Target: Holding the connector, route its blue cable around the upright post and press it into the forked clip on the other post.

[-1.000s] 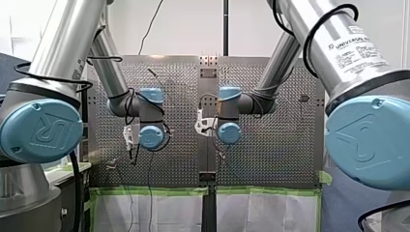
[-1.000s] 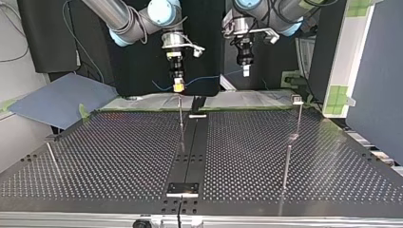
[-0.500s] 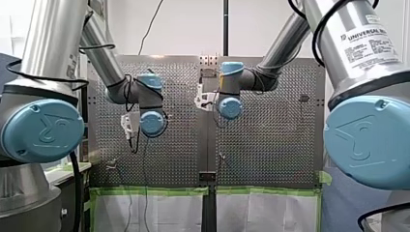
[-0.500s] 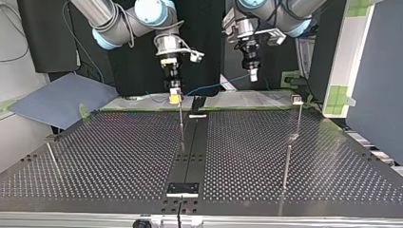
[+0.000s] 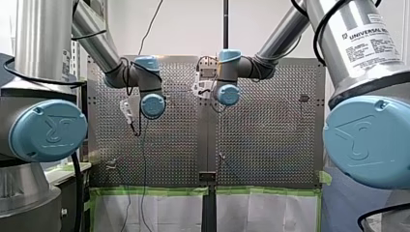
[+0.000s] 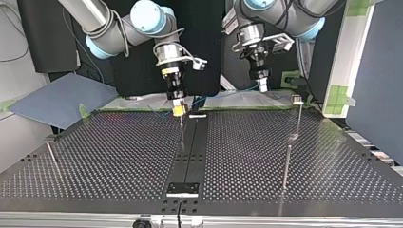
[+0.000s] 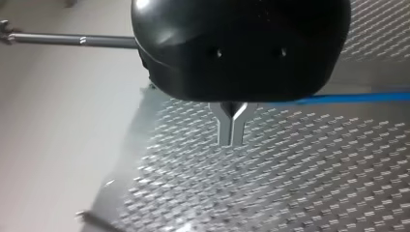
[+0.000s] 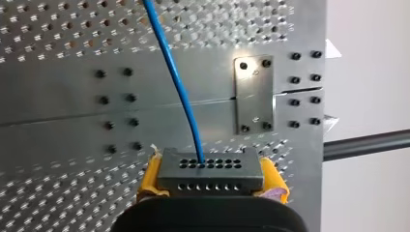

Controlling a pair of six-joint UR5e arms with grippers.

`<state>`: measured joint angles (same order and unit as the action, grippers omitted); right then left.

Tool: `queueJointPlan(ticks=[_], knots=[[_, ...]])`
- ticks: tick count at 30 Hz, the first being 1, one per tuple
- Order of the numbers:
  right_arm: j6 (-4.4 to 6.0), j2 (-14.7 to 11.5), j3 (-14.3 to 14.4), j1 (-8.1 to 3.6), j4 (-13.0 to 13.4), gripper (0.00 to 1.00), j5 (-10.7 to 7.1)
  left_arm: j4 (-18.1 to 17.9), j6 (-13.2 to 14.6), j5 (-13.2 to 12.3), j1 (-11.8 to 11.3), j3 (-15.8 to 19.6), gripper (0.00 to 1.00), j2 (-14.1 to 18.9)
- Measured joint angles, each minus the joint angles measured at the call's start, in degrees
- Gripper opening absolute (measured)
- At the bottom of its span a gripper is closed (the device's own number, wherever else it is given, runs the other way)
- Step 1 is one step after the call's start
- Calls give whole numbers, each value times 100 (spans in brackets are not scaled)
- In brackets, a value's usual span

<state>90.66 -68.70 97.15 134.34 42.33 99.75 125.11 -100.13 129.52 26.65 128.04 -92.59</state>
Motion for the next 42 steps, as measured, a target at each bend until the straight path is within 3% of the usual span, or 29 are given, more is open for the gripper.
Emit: queueJointPlan(ticks=[17, 24, 32, 42], knots=[[-45, 5, -751, -12, -669, 0, -184, 902, -4, 121, -435, -902, 0, 902], [-122, 8, -1002, 24, -821, 0, -233, 1277, -45, -5, -691, -1278, 0, 1243], [-143, 8, -1364, 47, -945, 0, -468, 1719, -165, -420, -1121, -1716, 0, 1174], [-129, 52, -1805, -9, -1166, 0, -595, 2189, -474, -893, -1593, -2190, 0, 951]])
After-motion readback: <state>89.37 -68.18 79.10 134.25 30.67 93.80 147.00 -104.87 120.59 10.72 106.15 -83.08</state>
